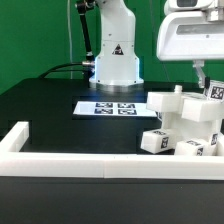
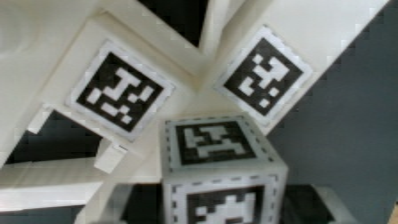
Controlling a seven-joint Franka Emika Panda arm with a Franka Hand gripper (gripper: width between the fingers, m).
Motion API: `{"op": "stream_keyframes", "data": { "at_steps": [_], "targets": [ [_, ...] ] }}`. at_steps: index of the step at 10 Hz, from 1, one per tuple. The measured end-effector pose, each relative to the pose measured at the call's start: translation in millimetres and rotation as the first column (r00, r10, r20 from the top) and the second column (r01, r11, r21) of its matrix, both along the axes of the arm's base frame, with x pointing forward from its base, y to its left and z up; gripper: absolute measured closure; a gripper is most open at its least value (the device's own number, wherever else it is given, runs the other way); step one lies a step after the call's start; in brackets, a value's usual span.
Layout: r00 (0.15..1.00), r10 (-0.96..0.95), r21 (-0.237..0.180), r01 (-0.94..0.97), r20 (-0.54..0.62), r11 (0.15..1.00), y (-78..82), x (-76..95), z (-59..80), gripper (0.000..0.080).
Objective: Assemble chair
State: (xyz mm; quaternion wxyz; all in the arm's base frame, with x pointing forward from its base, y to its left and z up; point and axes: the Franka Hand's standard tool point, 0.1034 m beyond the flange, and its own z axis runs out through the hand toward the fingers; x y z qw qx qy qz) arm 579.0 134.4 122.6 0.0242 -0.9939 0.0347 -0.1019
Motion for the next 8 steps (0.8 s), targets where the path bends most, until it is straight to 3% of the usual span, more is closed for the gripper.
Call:
{"op": "stream_keyframes", "data": {
  "at_steps": [3,8],
  "targets": [
    [0.974,-0.225,0.057,0.226,-0.012,0.973,-3.3,0.7,-0.2,0.0512],
    [0.826,-0.561,0.15,0.561,-0.052,0.814,-7.0,3.2,-0.4,0.0512]
  ]
}}
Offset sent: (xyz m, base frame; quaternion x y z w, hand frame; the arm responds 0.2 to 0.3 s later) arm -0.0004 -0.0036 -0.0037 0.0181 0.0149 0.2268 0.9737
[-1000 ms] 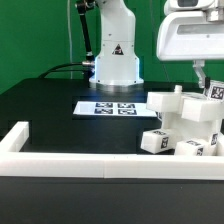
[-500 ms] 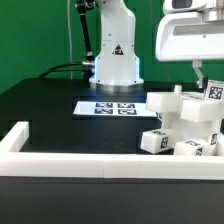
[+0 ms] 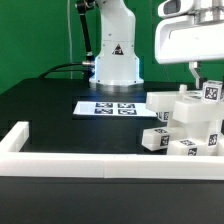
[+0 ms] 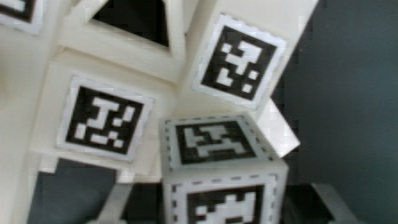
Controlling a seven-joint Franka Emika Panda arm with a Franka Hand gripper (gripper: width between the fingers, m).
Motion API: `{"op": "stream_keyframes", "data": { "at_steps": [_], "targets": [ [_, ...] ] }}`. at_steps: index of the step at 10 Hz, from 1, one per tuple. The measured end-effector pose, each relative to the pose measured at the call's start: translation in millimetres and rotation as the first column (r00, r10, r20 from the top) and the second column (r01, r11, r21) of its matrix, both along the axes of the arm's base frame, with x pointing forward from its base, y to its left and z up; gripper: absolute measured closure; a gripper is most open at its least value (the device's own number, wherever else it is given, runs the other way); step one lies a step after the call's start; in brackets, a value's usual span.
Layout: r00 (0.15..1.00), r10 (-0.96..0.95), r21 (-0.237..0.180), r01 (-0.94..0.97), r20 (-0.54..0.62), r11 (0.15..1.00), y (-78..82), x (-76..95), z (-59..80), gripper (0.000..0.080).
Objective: Assemble chair
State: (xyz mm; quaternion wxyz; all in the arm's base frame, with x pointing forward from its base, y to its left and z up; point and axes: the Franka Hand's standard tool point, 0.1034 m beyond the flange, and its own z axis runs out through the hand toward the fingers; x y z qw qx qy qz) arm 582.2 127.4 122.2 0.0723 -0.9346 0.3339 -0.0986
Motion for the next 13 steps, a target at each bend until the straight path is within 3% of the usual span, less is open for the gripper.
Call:
{"op": "stream_keyframes", "data": {
  "at_steps": [4,6,7,8,9,10,11,13],
  "targets": [
    [0.961,-0.275,0.078,0.276,-0.024,0.958,-2.9,0.1,-0.7,0.0512],
    [0.898,-0.437,0.124,0.44,-0.05,0.889,-2.1,0.1,-0.4,0.0512],
    [0.895,-0.443,0.126,0.446,-0.052,0.886,-2.2,0.3,-0.2,0.0512],
    [0.896,-0.44,0.125,0.443,-0.052,0.888,-1.9,0.1,-0.4,0.0454],
    [0.904,-0.424,0.122,0.427,-0.048,0.896,-1.9,0.1,-0.5,0.0319],
    [0.921,-0.386,0.113,0.388,-0.043,0.915,-2.0,-0.1,-0.6,0.0319],
    [0.941,-0.337,0.103,0.339,-0.036,0.935,-1.6,0.3,-0.1,0.0188],
    [0.99,-0.143,0.051,0.144,-0.019,0.988,3.1,-0.6,0.0,0.0162]
  ]
}}
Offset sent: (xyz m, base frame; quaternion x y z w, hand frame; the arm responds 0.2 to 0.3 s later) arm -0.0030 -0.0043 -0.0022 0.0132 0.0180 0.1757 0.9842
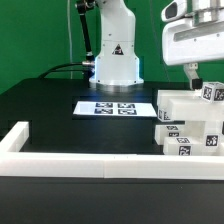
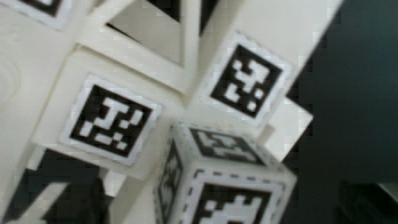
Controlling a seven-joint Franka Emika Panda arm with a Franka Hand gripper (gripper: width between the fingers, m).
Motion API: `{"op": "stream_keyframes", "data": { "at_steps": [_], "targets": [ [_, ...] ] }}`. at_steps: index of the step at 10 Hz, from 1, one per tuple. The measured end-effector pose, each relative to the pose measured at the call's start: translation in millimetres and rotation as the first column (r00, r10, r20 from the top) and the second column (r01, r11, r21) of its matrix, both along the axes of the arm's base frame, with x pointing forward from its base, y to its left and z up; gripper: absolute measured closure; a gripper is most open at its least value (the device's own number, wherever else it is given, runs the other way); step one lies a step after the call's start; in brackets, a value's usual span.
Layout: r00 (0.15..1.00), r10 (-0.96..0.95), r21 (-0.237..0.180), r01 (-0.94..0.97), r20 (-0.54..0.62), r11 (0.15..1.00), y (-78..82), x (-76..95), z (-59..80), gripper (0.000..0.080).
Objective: Assemble chair
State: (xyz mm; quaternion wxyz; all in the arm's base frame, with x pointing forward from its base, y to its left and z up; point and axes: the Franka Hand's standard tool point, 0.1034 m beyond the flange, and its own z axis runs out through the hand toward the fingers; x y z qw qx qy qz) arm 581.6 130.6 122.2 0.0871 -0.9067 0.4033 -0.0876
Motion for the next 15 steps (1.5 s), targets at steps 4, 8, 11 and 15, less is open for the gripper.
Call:
{"op": "stream_keyframes", "data": {
  "at_steps": [4,8,11,15],
  "targets": [
    [0.952,0.307,-0.088,-0.305,0.001,0.948,4.0,-1.0,0.1,0.0151],
    [0.789,0.614,-0.176,-0.607,-0.014,0.775,5.5,0.2,1.8,0.0151],
    [0.79,0.612,-0.165,-0.607,-0.026,0.777,4.8,-1.2,1.4,0.0151],
    [0.774,0.617,-0.049,-0.628,-0.146,0.776,2.8,-2.9,3.9,0.0151]
  ]
}}
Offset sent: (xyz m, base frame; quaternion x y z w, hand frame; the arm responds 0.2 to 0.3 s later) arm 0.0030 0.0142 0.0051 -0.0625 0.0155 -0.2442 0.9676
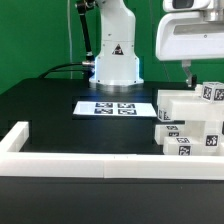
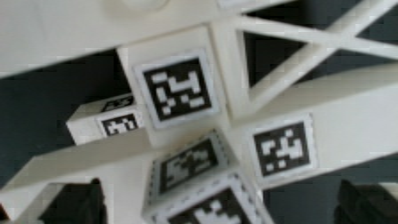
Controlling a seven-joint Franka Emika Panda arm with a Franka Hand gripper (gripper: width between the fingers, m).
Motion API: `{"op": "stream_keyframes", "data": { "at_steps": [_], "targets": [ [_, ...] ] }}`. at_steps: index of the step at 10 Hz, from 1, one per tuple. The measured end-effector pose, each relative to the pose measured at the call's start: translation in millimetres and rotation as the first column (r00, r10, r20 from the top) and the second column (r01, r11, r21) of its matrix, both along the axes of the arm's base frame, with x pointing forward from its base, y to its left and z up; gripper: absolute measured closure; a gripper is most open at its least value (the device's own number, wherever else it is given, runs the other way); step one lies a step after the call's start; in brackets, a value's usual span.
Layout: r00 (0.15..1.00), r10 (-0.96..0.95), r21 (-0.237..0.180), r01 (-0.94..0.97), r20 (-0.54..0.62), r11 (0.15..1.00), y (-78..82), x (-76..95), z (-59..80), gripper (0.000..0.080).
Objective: Assemble chair
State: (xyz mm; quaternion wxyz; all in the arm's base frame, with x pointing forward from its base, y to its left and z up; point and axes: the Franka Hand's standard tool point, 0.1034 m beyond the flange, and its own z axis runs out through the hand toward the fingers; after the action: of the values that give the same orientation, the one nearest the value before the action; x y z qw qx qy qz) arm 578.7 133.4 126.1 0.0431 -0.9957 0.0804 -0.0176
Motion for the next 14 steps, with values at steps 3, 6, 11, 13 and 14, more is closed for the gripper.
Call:
{"op": "stream_keyframes", "data": {
  "at_steps": [3,6,11,13,14],
  "targets": [
    [0.999,0.022,-0.002,-0.022,0.024,1.0,1.7,3.0,0.5,0.0151],
    [0.988,0.149,-0.01,-0.148,0.035,0.989,-3.2,4.8,0.0,0.0151],
    [0.976,0.215,-0.017,-0.215,0.039,0.976,-7.9,6.3,-3.1,0.0181],
    [0.976,0.215,-0.018,-0.215,0.039,0.977,-8.2,6.4,-3.1,0.0361],
    [0.976,0.215,-0.018,-0.214,0.039,0.977,-8.2,6.5,-3.0,0.0513]
  ]
}}
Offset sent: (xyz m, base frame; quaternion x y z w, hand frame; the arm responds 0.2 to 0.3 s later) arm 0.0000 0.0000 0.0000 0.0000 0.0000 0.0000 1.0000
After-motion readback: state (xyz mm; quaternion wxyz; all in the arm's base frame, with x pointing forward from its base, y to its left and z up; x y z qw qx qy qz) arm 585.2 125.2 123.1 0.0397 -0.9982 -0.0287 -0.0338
